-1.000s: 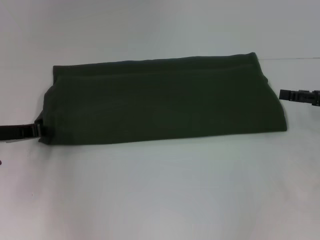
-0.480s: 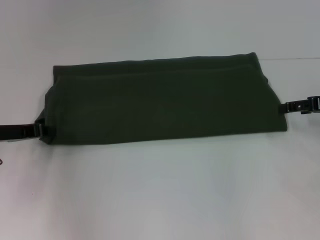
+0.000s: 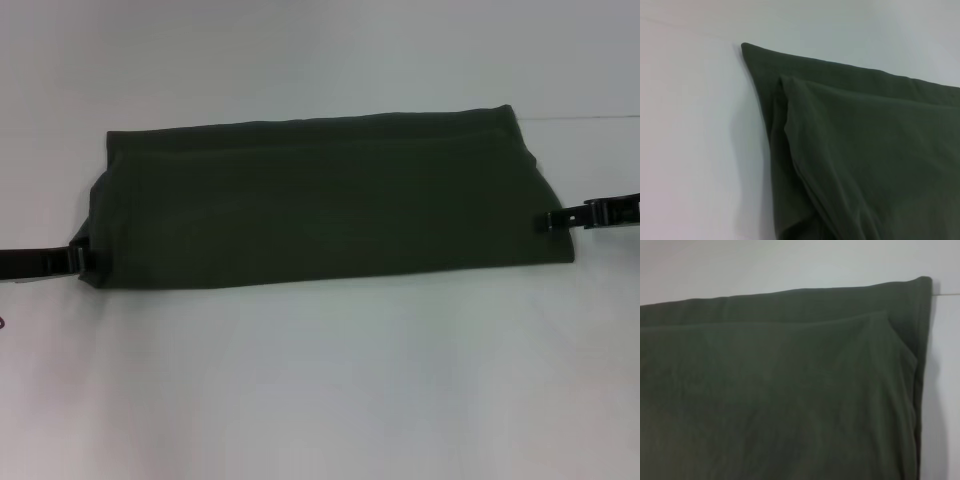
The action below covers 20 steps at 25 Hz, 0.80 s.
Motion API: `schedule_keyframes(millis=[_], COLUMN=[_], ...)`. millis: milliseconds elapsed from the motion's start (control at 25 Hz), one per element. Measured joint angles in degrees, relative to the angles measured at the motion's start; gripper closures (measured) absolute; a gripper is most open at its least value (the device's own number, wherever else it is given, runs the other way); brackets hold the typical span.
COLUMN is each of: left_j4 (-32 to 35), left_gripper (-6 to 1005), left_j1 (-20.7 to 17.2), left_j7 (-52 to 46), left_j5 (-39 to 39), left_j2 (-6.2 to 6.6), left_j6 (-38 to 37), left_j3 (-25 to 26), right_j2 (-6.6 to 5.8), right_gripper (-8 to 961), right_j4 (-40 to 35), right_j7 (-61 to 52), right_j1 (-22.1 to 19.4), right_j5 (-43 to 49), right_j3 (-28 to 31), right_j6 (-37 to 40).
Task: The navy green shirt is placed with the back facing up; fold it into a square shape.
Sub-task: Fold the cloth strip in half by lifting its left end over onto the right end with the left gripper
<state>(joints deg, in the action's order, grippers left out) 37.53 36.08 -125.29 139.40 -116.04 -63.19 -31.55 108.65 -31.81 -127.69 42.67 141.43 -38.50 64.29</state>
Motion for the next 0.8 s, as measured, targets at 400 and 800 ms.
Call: schedule_keyframes(millis=[400,800], left_j4=[-0.03,0.00], left_gripper=[967,968], left_j1=[0.13,0.13], left_j7=[0.04,0.05], left_j5=[-0.01,-0.01], left_j2=[-0.03,-0.06], left_j6=[0.28,0.21], left_j3=[-1.00,-0.98], right_j2=[1.49,3.52], right_gripper=[33,41], right_j4=[3.03,3.74], right_j7=[0.64,1.40], right_j1=[1.01,1.02], right_j5=[0.07,0.06], right_j3=[-1.45,-2.24], right_j6=[-5.63,-9.53])
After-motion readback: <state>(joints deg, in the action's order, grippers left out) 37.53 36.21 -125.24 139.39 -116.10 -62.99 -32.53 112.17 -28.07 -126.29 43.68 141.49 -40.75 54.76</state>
